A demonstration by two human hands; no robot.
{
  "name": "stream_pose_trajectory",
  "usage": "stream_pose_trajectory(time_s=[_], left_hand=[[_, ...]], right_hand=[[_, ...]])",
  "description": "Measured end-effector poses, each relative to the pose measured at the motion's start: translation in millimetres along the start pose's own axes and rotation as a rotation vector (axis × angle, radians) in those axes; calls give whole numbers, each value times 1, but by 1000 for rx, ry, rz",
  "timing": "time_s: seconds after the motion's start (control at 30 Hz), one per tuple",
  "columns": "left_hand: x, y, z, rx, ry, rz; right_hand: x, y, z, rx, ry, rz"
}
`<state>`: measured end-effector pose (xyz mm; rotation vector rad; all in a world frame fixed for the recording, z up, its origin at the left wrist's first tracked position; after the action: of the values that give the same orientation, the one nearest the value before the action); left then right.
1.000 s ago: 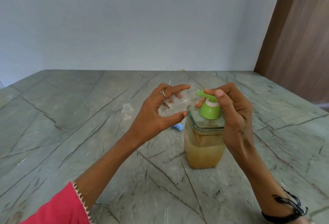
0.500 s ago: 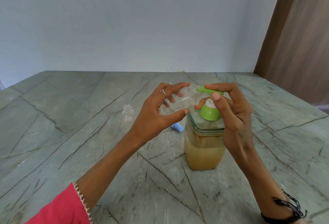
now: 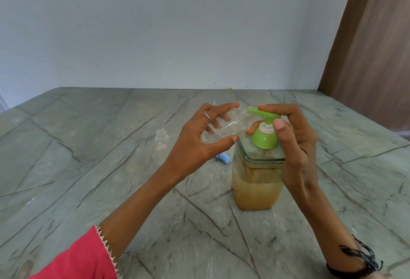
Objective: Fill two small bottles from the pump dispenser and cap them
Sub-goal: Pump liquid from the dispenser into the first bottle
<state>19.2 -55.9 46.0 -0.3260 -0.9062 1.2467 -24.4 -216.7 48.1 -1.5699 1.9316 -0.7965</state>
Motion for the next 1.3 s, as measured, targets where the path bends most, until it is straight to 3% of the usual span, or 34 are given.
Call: stream_pose_trajectory(time_s=[0.53,0.93,1.3], left_hand=[[0,3,0,-16,1,-15],[0,0,-1,-4,13,-1],[-1,5,-1,-25,-7,-22]], right_hand=[[1,-1,1,-33,23,49],[1,1,0,24,47,-16],[0,-1,-2,-21,51,55]])
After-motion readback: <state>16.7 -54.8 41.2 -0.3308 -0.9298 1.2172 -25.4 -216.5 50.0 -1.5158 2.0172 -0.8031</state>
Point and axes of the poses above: each hand's wrist, its own y-axis away from the middle knuckle, its own x-axis out of the back of the hand, z = x × y, the point moved 3 cm from there along -y, towards the middle knuckle
